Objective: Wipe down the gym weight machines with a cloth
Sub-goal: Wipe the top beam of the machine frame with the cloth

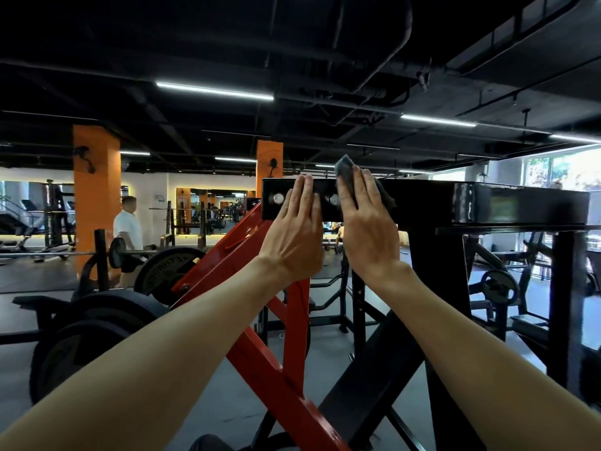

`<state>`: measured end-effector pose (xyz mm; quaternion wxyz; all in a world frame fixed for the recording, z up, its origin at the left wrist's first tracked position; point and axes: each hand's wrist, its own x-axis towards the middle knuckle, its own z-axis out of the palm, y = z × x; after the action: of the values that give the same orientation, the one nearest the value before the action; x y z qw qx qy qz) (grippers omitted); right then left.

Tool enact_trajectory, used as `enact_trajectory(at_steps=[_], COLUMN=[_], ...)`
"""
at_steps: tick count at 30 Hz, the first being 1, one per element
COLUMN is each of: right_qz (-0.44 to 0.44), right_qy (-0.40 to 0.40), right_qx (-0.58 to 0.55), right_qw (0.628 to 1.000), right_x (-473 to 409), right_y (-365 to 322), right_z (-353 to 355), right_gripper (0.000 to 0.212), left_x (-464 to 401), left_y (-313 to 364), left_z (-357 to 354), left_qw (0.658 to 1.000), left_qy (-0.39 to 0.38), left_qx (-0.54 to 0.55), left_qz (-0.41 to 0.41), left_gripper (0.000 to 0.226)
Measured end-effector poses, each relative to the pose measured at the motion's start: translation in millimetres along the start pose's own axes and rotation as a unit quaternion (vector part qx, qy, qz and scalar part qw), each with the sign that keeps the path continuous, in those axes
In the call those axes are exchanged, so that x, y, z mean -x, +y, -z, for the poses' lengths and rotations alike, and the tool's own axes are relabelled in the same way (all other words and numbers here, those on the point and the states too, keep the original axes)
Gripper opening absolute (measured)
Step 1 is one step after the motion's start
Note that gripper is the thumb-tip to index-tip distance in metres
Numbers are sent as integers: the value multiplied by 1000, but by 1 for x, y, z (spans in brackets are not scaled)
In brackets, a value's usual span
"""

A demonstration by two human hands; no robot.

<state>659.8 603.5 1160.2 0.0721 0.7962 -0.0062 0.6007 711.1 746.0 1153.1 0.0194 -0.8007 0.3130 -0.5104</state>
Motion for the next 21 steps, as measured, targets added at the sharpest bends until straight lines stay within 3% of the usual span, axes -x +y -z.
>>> enact_trajectory(at_steps=[4, 7, 10, 12, 17, 21], right_qz=[21, -28, -88, -63, 56, -17], right_qy=[-41, -55, -56, -73, -103, -94], right_qx=[41, 56, 40, 62, 122, 99], right_qw=[998, 997, 994, 993, 986, 990], right_x=[37, 41, 23, 20, 27, 13], right_y=[11, 12, -8, -11, 34, 63], right_z=[2, 6, 10, 9, 24, 46], right_gripper=[71, 78, 70, 67, 71, 74], left_x=[-2, -5, -7, -8, -11, -17], left_y=[16, 23, 28, 30, 40, 61], left_z=[2, 2, -1, -4, 1, 8], left_qw=[1000, 999, 1000, 1000, 1000, 1000], left_qy=[-13, -26, -11, -11, -16, -7], left_qx=[17, 9, 12, 8, 21, 7], left_qz=[-20, -24, -1, 5, 5, 14], left_gripper=[101, 105, 108, 111, 104, 90])
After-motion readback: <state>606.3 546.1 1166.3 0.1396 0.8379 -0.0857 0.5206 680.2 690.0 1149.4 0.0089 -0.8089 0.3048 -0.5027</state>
